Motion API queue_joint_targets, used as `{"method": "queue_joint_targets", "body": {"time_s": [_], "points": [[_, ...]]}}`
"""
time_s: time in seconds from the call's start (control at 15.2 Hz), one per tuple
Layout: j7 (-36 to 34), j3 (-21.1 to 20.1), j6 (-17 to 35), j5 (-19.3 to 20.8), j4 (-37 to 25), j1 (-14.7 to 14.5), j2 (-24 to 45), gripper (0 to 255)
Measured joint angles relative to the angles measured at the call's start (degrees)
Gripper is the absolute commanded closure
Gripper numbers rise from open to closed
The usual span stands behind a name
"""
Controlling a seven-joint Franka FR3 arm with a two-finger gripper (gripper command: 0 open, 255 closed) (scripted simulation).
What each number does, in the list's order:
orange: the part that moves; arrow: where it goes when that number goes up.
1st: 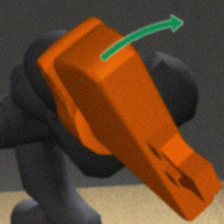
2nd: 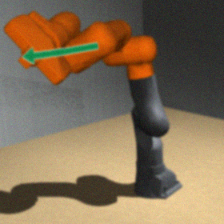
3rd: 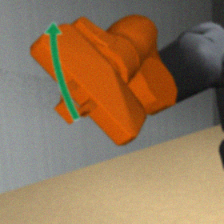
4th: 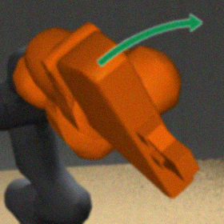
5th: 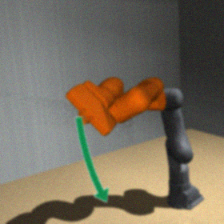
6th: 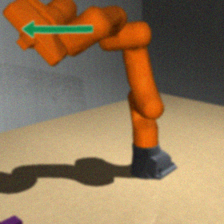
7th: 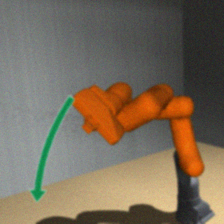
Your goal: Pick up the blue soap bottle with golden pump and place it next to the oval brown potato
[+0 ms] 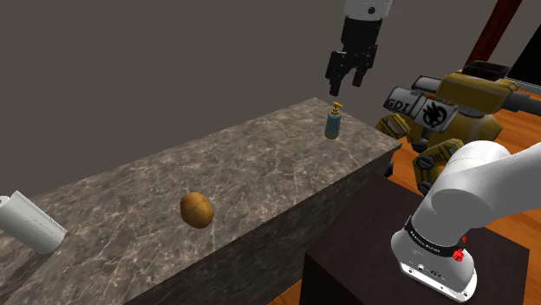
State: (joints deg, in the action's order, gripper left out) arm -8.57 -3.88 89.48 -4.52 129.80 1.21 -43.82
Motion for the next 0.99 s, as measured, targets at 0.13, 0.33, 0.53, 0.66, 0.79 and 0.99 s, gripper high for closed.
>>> {"method": "queue_joint_targets", "body": {"time_s": [0.13,0.33,0.53,0.66,0.79,0.99], "points": [[0.6,0.5,0.5,0.3,0.4,0.2,0.1,0],[3.6,3.1,3.9,1.8,2.0,1.1,1.7,0],[6.8,5.7,8.2,3.2,3.4,2.0,4.3,0],[8.8,7.4,10.8,4.0,4.4,2.5,5.7,0],[11.0,9.3,13.6,4.7,4.8,3.2,7.8,0],[14.8,12.5,17.7,5.7,4.6,4.1,11.8,0]]}}
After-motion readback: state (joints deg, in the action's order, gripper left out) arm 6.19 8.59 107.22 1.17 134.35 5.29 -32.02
